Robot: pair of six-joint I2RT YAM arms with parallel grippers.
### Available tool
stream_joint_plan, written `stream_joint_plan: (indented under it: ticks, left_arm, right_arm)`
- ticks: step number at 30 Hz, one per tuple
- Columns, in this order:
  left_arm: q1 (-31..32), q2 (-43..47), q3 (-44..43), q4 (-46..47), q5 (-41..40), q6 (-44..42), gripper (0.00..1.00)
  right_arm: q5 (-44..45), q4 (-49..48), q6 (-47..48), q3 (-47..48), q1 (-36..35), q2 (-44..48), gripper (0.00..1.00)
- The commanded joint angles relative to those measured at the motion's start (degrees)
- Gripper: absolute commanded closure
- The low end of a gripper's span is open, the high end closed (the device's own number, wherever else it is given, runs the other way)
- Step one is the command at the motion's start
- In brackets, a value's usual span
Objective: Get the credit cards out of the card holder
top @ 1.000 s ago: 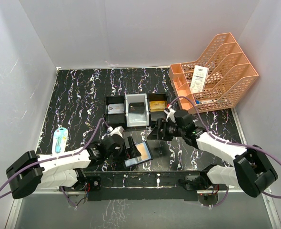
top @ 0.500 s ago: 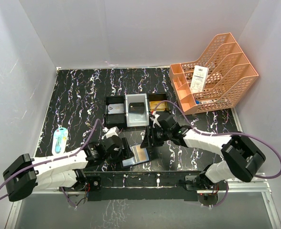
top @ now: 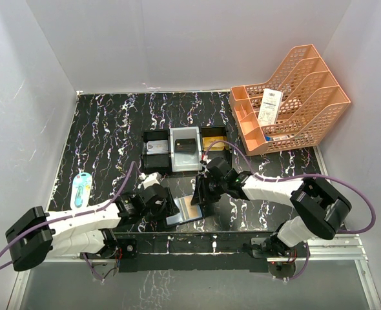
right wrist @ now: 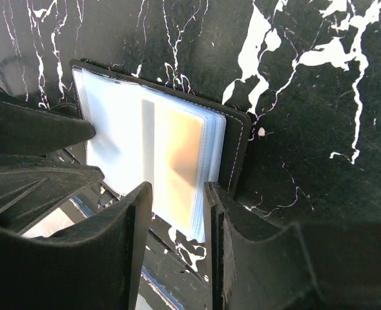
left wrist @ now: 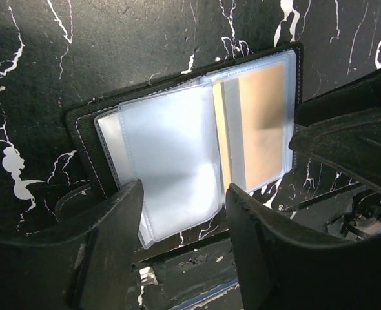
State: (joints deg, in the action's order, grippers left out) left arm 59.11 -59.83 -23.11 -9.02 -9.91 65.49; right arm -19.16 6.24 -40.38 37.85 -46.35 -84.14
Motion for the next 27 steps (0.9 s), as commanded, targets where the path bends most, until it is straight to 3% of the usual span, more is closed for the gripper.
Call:
stream_joint_plan:
  ticks: [1, 6, 12, 17, 22, 27]
  left_arm:
    - [0.3, -1.8, -0.5, -3.5, -1.0, -0.2, 0.49]
    - [0.2, -0.6, 0.0, -3.3, -1.1, -0.1, 0.53]
    - [0.2, 2.2, -0.7, -6.6, -3.0, 0.6, 0.4]
    - [0.2, 4.3, 0.1, -7.2, -3.6, 1.0, 0.34]
    - [0.3, 3.0, 0.4, -6.5, -3.0, 0.7, 0.35]
    - [0.2, 0.3, 0.2, -4.9, -2.0, 0.0, 0.45]
  right_arm:
    - [1.1, -1.1, -0.3, 3.0, -0.5, 0.2, 0.65]
    - [2.8, 1.0, -0.1, 4.1, -0.9, 0.7, 0.65]
    - [2.3, 2.0, 0.2, 4.9, -1.2, 1.3, 0.65]
    - [0.7, 1.0, -0.2, 4.6, -1.6, 0.7, 0.65]
    - [0.8, 0.0, -0.7, 3.7, -1.9, -0.5, 0.66]
    - [1.6, 0.0, -1.1, 3.4, -2.1, -1.9, 0.67]
